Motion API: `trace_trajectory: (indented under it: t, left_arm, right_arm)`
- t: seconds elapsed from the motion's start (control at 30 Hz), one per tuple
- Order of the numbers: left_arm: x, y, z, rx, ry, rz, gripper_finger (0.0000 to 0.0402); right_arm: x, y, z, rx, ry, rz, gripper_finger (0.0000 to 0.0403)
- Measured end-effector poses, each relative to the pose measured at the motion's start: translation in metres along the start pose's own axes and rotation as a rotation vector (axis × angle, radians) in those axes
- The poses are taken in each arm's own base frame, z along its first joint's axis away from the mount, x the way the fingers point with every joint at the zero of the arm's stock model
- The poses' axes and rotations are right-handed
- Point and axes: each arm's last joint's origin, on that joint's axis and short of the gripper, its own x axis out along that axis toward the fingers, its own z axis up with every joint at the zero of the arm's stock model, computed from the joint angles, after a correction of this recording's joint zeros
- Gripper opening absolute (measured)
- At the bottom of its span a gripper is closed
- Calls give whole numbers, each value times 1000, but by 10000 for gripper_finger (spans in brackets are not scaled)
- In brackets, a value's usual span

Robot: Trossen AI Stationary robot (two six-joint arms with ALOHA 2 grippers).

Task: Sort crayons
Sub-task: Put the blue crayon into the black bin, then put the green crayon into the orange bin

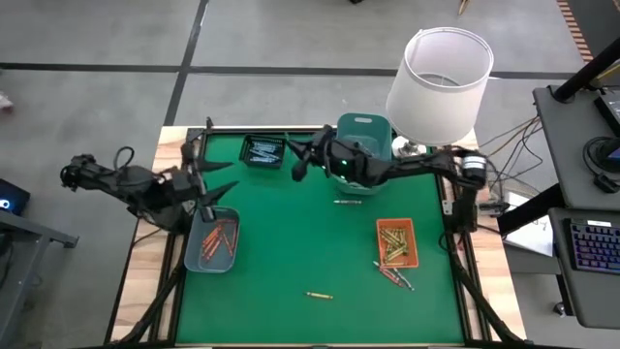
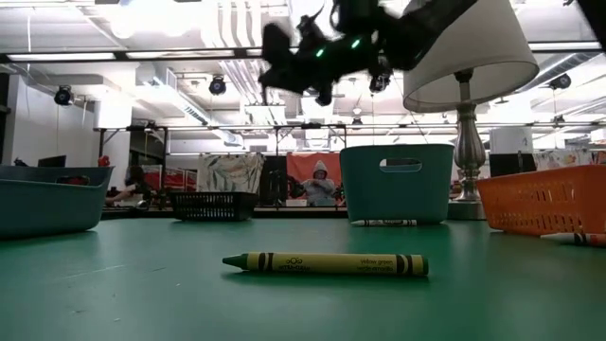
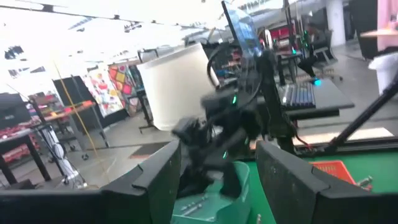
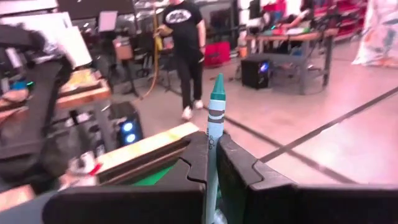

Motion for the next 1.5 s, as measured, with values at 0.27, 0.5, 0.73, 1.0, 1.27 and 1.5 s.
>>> trace_trajectory:
  t: [0.27, 0.5, 0.73, 1.0, 1.27, 1.5]
  left_arm:
    - [-20, 15, -9, -35, -64, 23, 190]
    - [-33, 22, -18, -66, -99, 35, 190]
    - [-38, 25, -24, -77, -112, 38, 190]
    - [-36, 22, -30, -123, -106, 32, 190]
    - [-28, 8, -37, -265, -100, -100, 190]
    - [-9, -19, -57, -401, -177, -216, 190]
  right_arm:
    - [66, -15, -26, -42, -47, -56, 9]
    - [105, -16, -49, -119, -56, -193, 9]
    - [120, -15, -57, -124, 23, -216, 46]
    - [122, -13, -55, -137, 131, -216, 108]
    - [98, 25, -3, -240, 173, -136, 121]
    - [43, 58, 57, -368, 338, -53, 103]
